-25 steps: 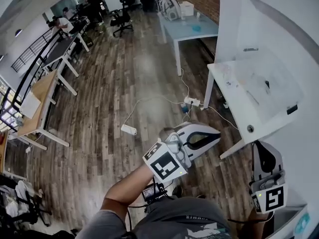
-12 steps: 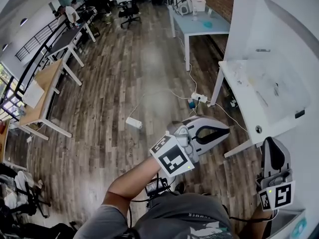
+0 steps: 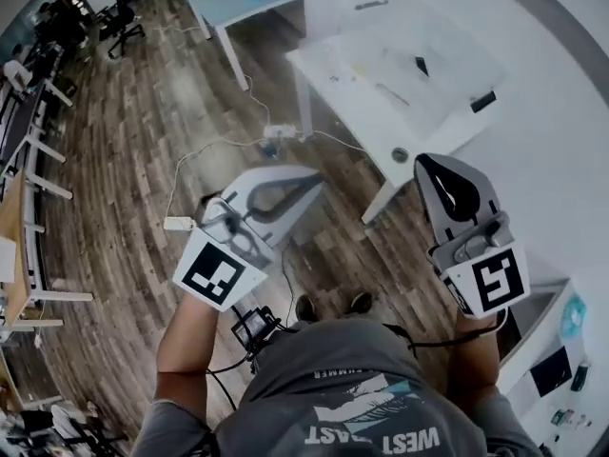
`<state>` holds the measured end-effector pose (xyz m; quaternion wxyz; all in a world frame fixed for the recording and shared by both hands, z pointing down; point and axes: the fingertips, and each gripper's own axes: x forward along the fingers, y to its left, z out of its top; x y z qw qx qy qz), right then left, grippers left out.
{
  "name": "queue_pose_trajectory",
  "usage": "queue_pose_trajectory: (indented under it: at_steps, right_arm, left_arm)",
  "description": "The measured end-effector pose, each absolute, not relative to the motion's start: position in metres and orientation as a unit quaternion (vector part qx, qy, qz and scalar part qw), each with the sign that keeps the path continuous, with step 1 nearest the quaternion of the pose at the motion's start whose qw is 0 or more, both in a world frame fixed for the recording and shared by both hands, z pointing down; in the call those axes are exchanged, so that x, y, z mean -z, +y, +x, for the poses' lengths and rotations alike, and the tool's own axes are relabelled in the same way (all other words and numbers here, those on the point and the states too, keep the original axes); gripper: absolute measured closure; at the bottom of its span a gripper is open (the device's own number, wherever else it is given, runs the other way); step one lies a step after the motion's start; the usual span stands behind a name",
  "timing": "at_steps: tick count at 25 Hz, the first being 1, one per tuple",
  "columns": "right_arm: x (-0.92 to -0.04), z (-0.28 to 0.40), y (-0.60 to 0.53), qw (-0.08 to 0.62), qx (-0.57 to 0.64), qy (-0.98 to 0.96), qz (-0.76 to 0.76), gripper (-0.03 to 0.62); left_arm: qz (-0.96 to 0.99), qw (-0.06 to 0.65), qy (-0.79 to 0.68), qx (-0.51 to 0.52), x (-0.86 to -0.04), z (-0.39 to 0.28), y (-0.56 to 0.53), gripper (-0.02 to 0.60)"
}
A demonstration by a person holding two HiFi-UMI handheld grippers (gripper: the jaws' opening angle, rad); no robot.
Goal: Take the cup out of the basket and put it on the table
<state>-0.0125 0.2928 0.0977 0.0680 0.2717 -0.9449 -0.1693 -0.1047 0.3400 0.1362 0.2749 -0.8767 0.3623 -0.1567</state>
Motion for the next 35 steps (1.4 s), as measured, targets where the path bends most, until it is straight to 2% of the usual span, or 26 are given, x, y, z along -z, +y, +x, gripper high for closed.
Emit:
queue_pose_trajectory:
  at_steps: [5, 11, 16, 29, 35]
  right_arm:
    - [-0.115, 0.063, 0.236, 0.069, 0.166, -0.944, 0.277, 0.582]
    - [-0.122, 0.096, 0.203, 0.079, 0.181, -0.939, 0.28, 0.582]
    - [-0.136, 0.091, 0.178, 0.101, 0.209, -0.933, 0.275, 0.582]
    - [-0.151, 0.047, 0.108, 0.158, 0.25, -0.905, 0.306, 0.582]
    - [-0.157, 0.049, 0.078, 0.174, 0.255, -0.897, 0.317, 0.582]
  left_arm:
    - [-0.88, 0.258, 0.367, 0.155, -0.151, -0.032, 0.28, 0.572]
    - [-0.883, 0.251, 0.373, 0.139, -0.149, 0.006, 0.243, 0.572]
    - [-0.884, 0.248, 0.365, 0.153, -0.161, 0.009, 0.215, 0.572]
    - [-0.89, 0.297, 0.307, 0.161, -0.168, -0.023, 0.139, 0.572]
    - [-0.896, 0.295, 0.289, 0.162, -0.178, -0.019, 0.109, 0.572]
